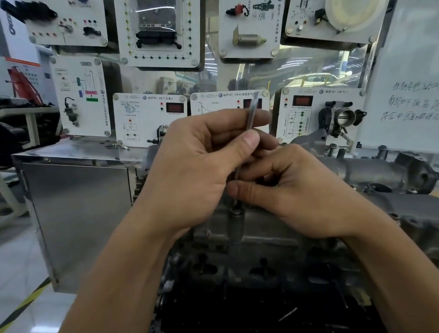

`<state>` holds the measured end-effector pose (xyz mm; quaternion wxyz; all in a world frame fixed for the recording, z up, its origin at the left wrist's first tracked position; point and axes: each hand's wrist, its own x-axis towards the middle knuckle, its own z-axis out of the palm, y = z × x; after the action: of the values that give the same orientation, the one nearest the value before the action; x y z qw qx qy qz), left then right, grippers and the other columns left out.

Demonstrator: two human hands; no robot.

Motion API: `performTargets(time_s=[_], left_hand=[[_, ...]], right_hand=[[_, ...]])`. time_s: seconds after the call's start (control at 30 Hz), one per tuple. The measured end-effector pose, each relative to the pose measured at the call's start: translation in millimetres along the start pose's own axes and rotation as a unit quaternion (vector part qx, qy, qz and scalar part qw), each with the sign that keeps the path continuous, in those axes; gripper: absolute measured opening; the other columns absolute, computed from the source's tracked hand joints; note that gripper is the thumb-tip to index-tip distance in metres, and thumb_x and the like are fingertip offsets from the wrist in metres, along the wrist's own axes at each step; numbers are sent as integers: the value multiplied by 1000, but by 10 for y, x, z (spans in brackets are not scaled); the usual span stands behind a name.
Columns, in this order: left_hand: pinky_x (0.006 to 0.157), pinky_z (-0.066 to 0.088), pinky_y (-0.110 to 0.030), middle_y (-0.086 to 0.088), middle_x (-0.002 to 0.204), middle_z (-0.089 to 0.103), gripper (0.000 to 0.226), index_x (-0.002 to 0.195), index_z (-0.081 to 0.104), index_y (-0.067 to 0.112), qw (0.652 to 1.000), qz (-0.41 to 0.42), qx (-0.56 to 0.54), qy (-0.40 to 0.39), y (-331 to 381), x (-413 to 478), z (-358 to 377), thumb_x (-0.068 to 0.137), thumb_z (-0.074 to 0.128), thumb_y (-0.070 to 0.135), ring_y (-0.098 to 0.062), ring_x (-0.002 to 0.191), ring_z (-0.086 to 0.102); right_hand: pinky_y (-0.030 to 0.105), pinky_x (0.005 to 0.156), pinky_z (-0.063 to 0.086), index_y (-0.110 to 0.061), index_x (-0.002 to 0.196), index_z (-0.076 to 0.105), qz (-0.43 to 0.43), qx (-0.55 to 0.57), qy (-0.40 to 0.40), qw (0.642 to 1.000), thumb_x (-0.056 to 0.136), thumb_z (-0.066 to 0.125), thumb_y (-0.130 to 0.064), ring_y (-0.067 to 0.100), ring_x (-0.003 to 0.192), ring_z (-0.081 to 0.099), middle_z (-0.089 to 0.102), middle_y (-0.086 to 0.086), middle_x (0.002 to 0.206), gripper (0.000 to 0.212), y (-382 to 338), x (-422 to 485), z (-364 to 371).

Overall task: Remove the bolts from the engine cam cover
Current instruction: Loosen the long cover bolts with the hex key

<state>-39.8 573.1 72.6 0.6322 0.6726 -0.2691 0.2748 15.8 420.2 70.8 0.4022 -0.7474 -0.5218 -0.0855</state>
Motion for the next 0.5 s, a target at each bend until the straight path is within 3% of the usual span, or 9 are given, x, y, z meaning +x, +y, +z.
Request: performTargets(time_s=[0.1, 0.23, 0.3, 0.5], left_hand=[[75, 56, -23, -5, 86, 77, 21, 103, 71, 12, 1000, -17, -6, 13, 12, 11, 17, 94, 56, 0, -16, 84, 74], [77, 57, -27, -10, 92, 77, 18, 102, 70, 9, 998, -33, -42, 22, 57, -13, -40, 94, 55, 5, -23, 90, 74], [78, 58, -28, -10, 93, 77, 17, 102, 70, 8, 998, -33, -44, 25, 56, -28, -47, 94, 55, 6, -24, 92, 73], [78, 58, -28, -10, 92, 77, 19, 100, 69, 9, 999, -40, -33, 16, 26, -11, -29, 96, 52, 4, -23, 91, 74]], right_hand=[[15, 90, 48, -10, 86, 81, 9, -2, 8, 1000, 91, 70, -16, -7, 102, 62, 71, -20, 97, 14, -22, 17, 10], [38, 94, 54, -7, 89, 80, 7, 40, 27, 999, 88, 72, -12, 10, 102, 68, 75, -3, 101, 9, 10, 22, 4], [42, 93, 54, -7, 89, 80, 10, 47, 28, 998, 87, 73, -12, 13, 99, 69, 76, 0, 100, 9, 23, 23, -7], [35, 89, 55, -9, 87, 81, 7, 40, 22, 999, 85, 75, -10, 10, 93, 70, 77, -6, 93, 6, 54, 16, -34]])
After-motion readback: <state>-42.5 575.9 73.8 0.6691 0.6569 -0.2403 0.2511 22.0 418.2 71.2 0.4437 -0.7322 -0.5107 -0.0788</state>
